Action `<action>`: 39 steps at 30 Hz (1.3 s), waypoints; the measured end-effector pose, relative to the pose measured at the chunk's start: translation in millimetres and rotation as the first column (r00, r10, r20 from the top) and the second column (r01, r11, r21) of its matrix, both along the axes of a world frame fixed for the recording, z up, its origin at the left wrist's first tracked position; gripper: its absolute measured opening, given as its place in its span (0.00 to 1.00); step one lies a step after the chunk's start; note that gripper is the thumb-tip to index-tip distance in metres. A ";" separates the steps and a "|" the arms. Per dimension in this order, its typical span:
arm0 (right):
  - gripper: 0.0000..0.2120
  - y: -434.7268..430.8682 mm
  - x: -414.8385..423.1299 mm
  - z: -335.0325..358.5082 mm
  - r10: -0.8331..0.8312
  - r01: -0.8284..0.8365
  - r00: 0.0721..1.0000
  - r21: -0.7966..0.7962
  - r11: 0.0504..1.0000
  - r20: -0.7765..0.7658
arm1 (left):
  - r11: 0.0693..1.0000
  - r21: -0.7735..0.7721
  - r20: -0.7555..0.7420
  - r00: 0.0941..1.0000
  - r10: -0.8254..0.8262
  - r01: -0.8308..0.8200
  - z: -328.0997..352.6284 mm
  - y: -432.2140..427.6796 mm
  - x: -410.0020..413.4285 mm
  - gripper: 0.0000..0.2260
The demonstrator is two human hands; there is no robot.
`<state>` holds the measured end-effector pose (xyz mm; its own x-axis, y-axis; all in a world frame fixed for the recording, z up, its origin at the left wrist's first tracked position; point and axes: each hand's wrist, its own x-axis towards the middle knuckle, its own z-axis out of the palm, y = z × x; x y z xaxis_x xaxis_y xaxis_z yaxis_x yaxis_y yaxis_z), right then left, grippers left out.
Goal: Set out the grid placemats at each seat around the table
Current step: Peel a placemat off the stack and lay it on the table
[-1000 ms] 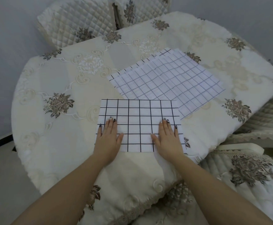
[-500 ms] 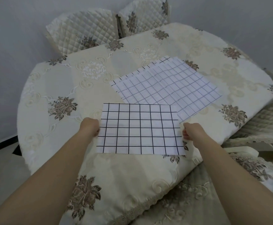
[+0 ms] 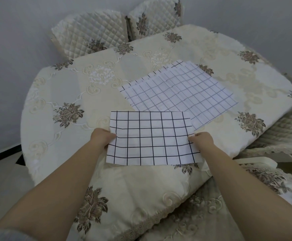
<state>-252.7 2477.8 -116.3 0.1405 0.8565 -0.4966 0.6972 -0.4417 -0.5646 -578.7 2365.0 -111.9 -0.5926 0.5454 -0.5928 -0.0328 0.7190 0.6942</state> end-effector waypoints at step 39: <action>0.05 -278.0 324.5 118.1 -0.776 0.866 0.486 0.340 0.366 -0.401 | 0.550 0.433 -0.003 0.612 -0.791 0.714 131.6 30.4 349.4 0.03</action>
